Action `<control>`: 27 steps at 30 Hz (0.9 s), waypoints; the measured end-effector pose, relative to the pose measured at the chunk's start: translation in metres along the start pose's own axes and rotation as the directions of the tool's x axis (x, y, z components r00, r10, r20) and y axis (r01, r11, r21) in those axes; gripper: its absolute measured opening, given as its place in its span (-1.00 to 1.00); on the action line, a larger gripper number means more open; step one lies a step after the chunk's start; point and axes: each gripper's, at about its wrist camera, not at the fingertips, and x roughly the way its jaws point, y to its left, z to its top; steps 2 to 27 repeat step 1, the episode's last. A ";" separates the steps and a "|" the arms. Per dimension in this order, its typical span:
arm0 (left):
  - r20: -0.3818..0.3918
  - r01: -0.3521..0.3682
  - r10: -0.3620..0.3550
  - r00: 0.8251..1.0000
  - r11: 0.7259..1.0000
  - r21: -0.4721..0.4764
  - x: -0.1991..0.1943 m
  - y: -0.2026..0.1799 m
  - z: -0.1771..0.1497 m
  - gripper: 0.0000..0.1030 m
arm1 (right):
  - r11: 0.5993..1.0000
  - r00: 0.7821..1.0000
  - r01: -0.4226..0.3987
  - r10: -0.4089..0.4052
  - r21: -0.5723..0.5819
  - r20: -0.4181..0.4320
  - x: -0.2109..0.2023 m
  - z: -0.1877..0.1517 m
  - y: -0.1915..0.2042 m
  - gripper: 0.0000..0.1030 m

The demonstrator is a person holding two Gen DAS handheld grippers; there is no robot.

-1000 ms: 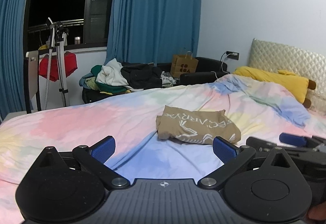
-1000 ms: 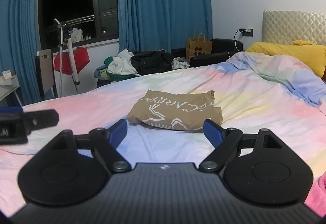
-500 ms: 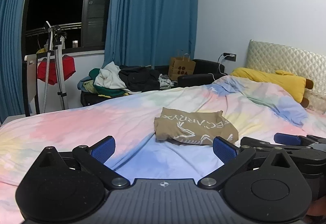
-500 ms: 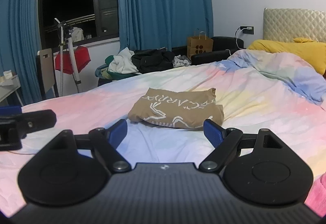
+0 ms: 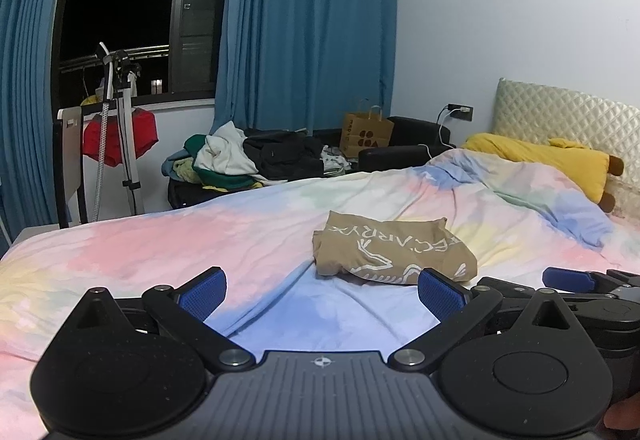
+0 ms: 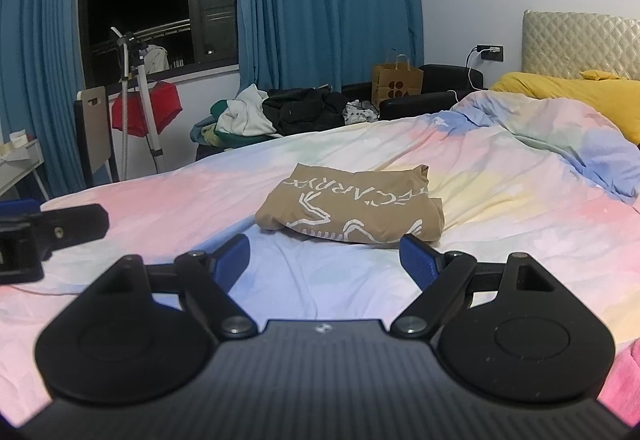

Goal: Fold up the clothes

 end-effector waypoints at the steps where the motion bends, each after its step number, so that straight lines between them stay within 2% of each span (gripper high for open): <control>1: -0.001 0.002 -0.002 1.000 1.000 -0.005 0.000 0.001 0.000 0.99 | 1.000 1.000 0.000 0.000 0.001 -0.001 0.000 0.000 0.000 0.62; 27: -0.001 0.002 -0.002 1.000 1.000 -0.005 0.000 0.001 0.000 0.99 | 1.000 1.000 0.000 0.000 0.001 -0.001 0.000 0.000 0.000 0.62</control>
